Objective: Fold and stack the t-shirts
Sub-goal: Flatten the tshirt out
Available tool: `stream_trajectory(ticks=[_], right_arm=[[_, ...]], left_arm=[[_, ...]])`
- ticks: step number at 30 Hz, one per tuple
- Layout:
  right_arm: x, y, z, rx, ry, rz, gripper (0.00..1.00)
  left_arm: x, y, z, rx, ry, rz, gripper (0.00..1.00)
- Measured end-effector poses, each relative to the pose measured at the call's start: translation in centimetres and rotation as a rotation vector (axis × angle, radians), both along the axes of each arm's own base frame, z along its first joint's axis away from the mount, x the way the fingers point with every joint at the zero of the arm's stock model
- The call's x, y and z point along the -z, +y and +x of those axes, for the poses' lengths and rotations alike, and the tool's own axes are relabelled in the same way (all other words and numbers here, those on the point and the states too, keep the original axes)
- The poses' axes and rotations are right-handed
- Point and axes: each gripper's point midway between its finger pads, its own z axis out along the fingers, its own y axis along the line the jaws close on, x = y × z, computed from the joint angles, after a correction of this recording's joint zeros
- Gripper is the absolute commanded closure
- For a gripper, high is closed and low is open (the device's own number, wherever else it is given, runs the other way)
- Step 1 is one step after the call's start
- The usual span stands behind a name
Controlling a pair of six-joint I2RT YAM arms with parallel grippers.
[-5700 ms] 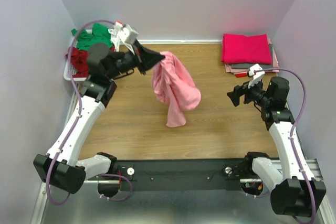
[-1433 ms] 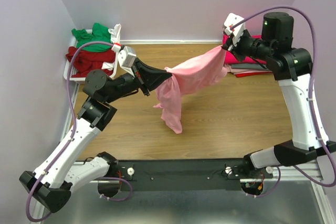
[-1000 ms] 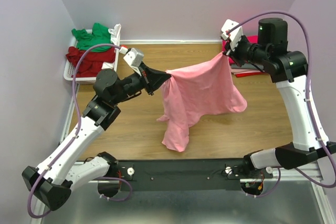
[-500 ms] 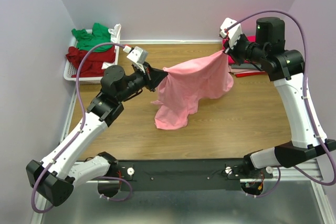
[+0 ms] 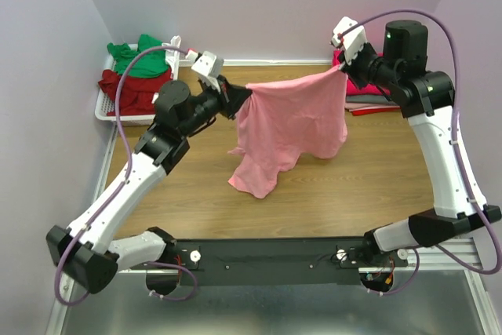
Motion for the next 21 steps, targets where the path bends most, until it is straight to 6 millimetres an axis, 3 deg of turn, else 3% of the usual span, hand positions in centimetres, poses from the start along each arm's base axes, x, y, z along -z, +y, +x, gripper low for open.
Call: stream_trajectory(ticks=[7,12,15,17,18,19,20,21], right_arm=[[-2.4,-0.8,4.8,0.125,-0.076,0.016,1.00],[-6.1,-2.6,5.8,0.197,-0.169,0.055,1.00],[-8.8,-3.3,5.0,0.207,-0.240,0.094,1.00],[-9.1,-2.8,3.2,0.156,-0.245,0.112,1.00],[-9.0,-2.4,1.8,0.114,-0.240,0.122,1.00],[-8.7,-2.0,0.5,0.074,-0.236,0.124,1.00],[-8.2,-1.4,-0.9,0.015,-0.225,0.125,1.00],[-6.9,-0.5,-2.9,-0.068,-0.198,0.117,1.00]], left_arm=[[-2.5,-2.8,5.6,0.013,-0.019,0.012,1.00],[-7.2,-5.0,8.3,0.054,-0.109,-0.008,1.00],[-10.4,-5.0,8.2,0.061,-0.184,-0.024,1.00],[-11.6,-4.4,7.7,0.053,-0.220,-0.026,1.00],[-11.9,-3.9,7.2,0.049,-0.237,-0.023,1.00],[-11.0,-3.5,6.8,0.046,-0.236,-0.011,1.00],[-11.9,-2.8,5.8,0.043,-0.256,-0.020,1.00],[-11.0,-2.2,5.0,0.039,-0.254,-0.018,1.00]])
